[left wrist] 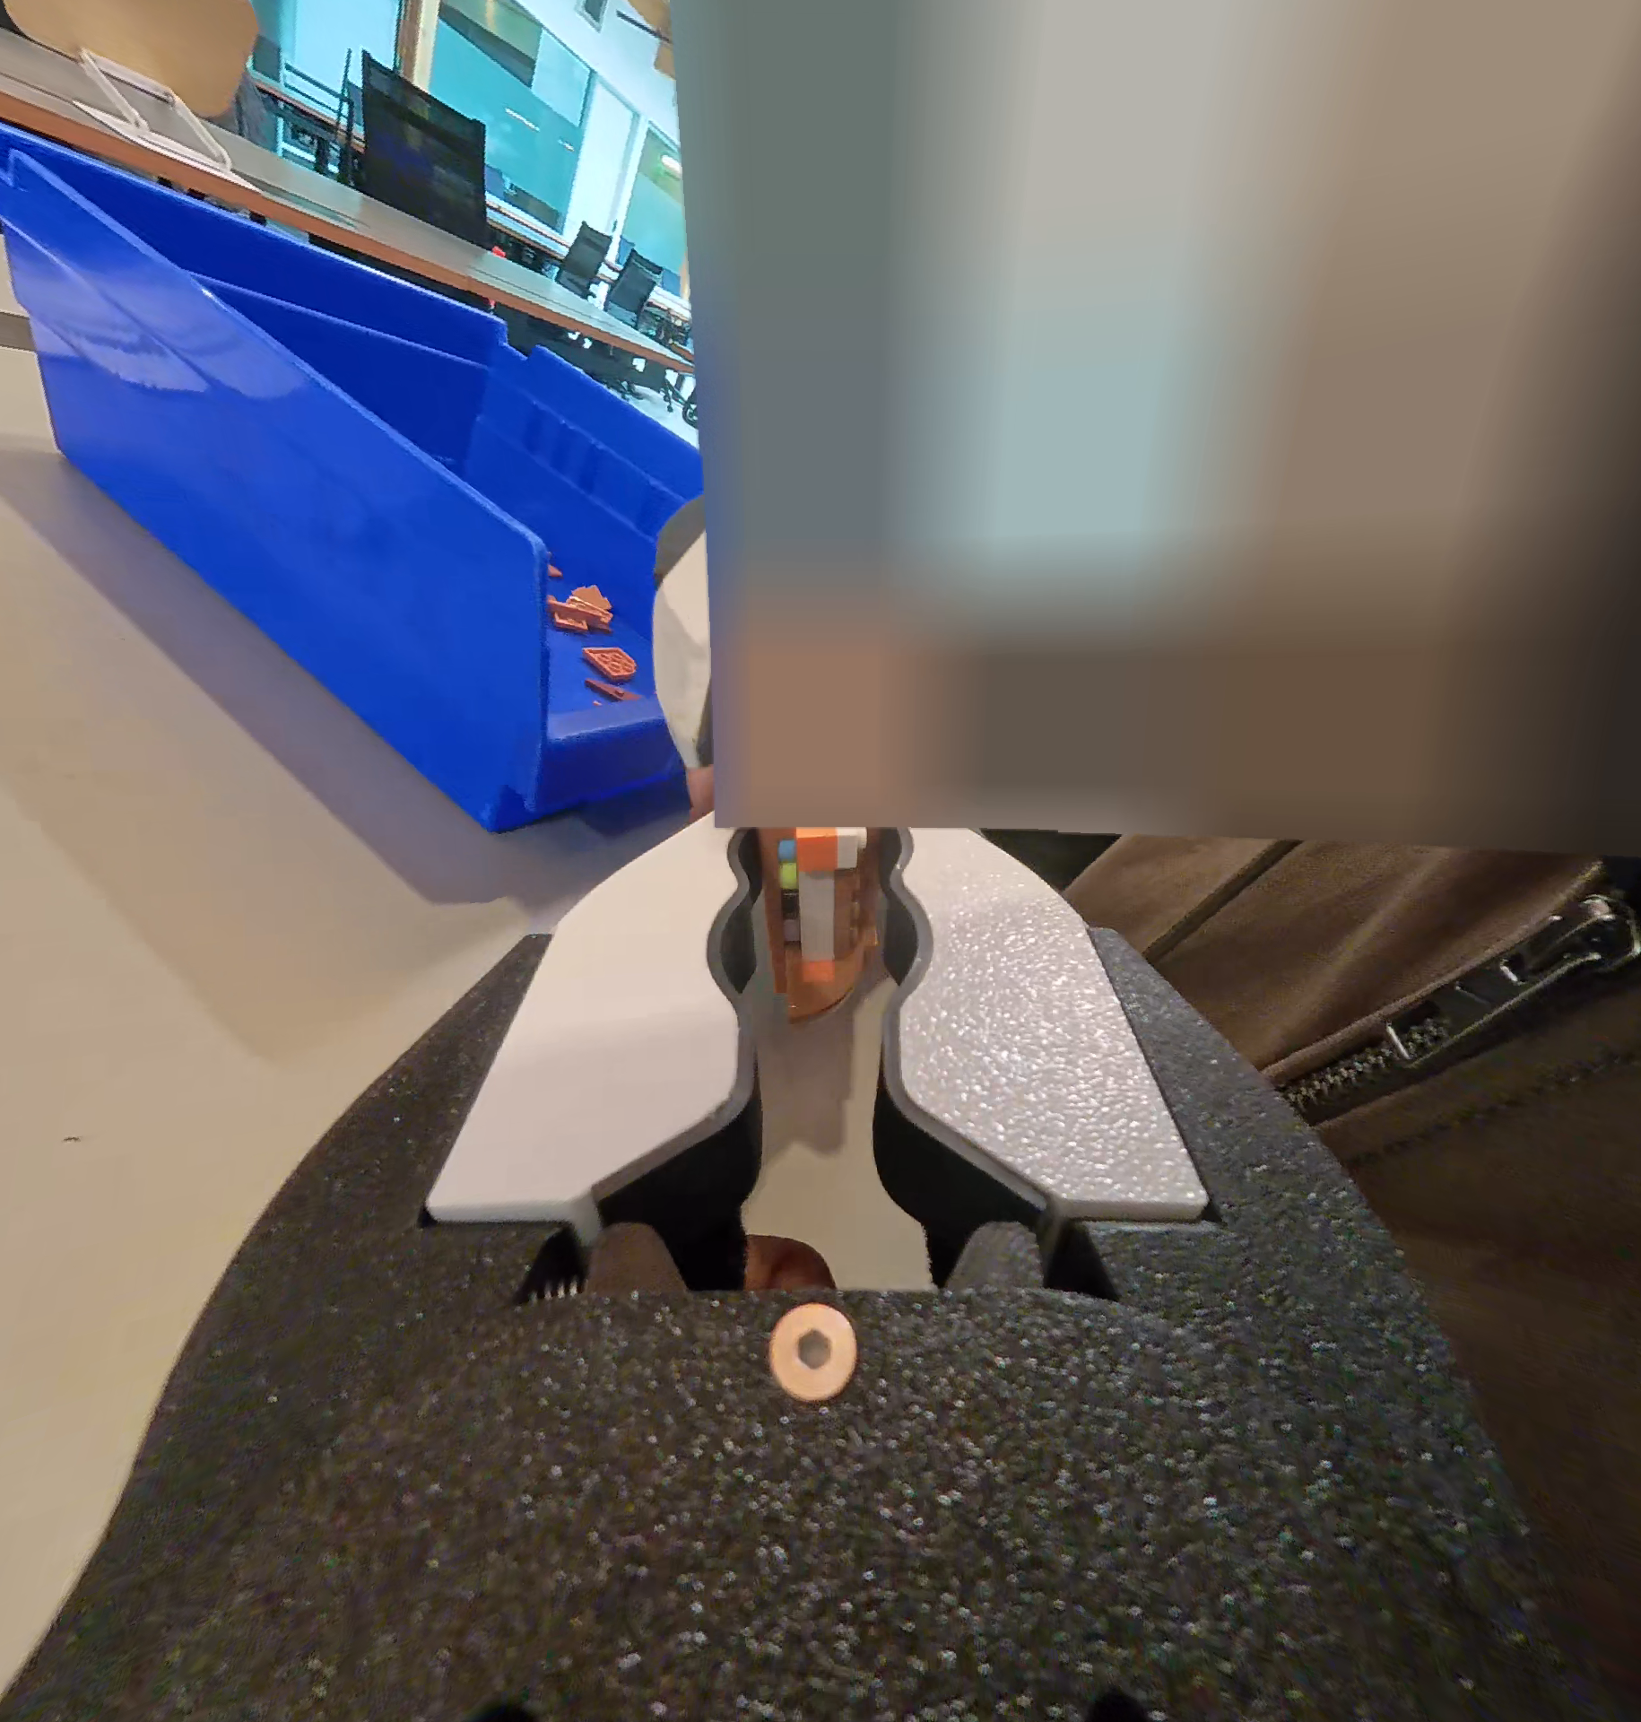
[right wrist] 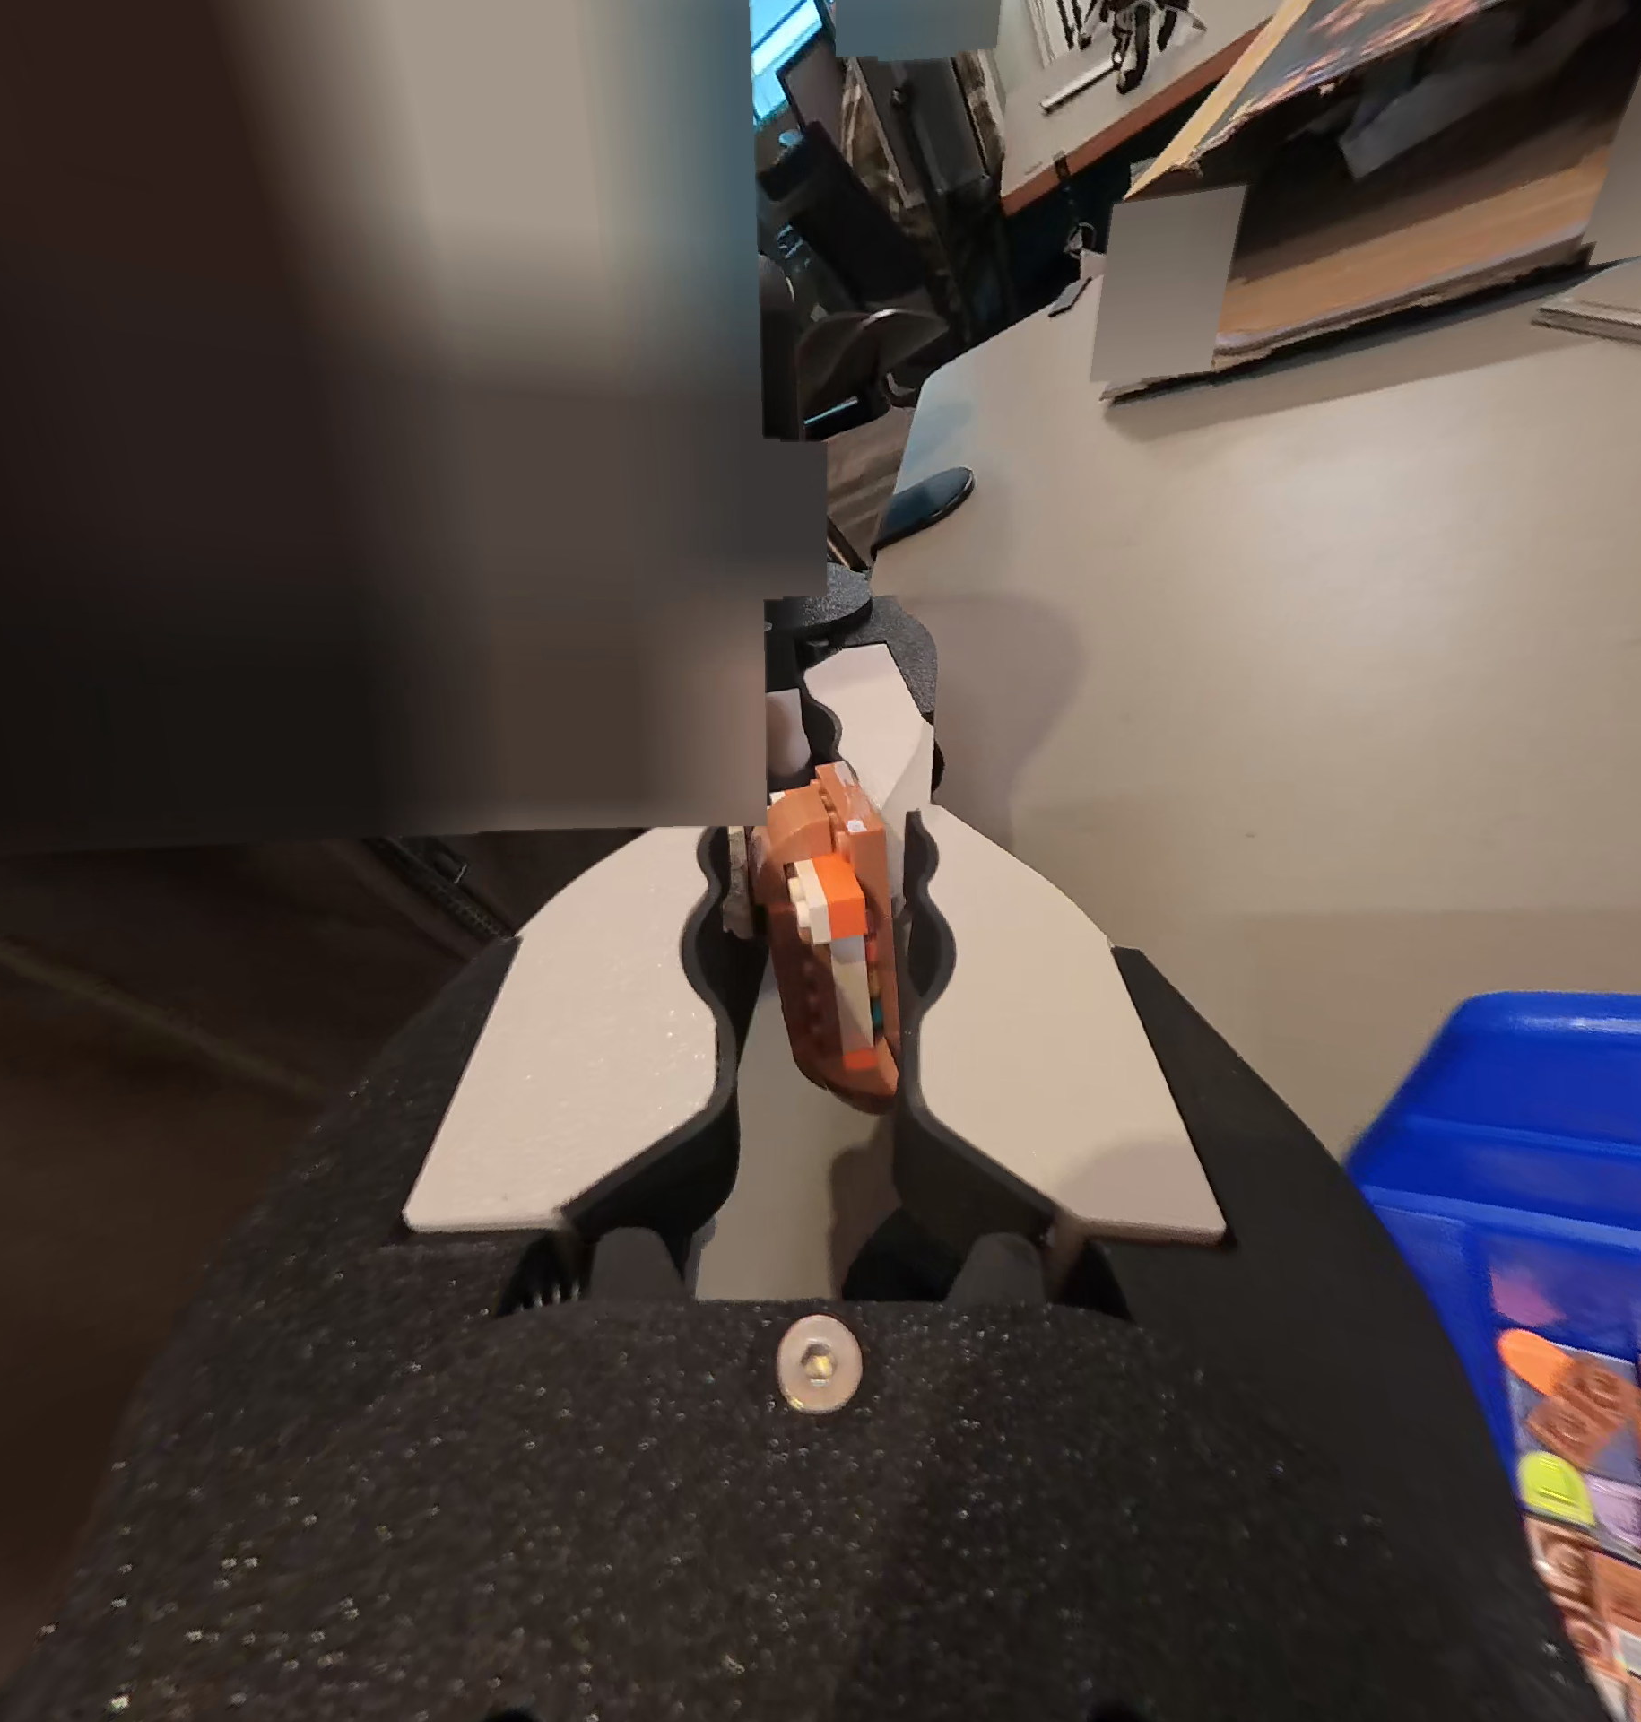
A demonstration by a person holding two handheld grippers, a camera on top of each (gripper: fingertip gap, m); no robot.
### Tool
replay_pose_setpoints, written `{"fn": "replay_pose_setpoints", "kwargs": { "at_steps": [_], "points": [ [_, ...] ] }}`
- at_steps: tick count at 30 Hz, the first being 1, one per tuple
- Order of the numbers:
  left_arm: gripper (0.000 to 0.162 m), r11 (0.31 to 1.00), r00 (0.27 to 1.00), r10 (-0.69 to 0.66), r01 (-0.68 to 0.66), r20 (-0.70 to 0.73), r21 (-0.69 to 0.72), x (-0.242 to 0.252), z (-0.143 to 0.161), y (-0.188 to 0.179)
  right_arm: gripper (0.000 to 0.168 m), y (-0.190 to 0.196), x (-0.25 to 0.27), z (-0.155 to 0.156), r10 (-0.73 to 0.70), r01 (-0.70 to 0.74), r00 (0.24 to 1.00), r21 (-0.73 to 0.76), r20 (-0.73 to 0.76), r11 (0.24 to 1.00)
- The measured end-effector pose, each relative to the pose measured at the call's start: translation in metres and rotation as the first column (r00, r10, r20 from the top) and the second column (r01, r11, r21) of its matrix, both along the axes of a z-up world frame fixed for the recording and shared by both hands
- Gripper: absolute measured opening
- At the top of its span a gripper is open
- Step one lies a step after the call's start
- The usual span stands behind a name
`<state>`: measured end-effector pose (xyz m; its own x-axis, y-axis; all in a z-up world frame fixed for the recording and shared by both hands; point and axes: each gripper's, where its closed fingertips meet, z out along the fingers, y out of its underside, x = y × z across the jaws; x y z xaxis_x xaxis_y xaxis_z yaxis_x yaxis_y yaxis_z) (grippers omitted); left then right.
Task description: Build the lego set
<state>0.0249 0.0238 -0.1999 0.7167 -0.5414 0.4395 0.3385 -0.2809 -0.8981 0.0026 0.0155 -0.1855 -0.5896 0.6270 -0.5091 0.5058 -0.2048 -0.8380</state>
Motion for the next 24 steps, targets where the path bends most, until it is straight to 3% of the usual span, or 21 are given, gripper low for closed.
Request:
{"fn": "replay_pose_setpoints", "kwargs": {
  "at_steps": [5,24],
  "points": [
    [0.023,1.0,1.0,-0.009,0.009,-0.001,-0.005,0.007,0.001,-0.002,0.027,-0.007,0.004,-0.002,0.011,-0.011,1.0,0.009,-0.001,1.0],
    [0.024,0.999,0.997,0.01,-0.006,-0.08,0.047,0.012,0.006,-0.007,0.024,-0.012,0.01,0.006,0.018,-0.022,0.999,-0.125,-0.034,0.992]
  ]
}}
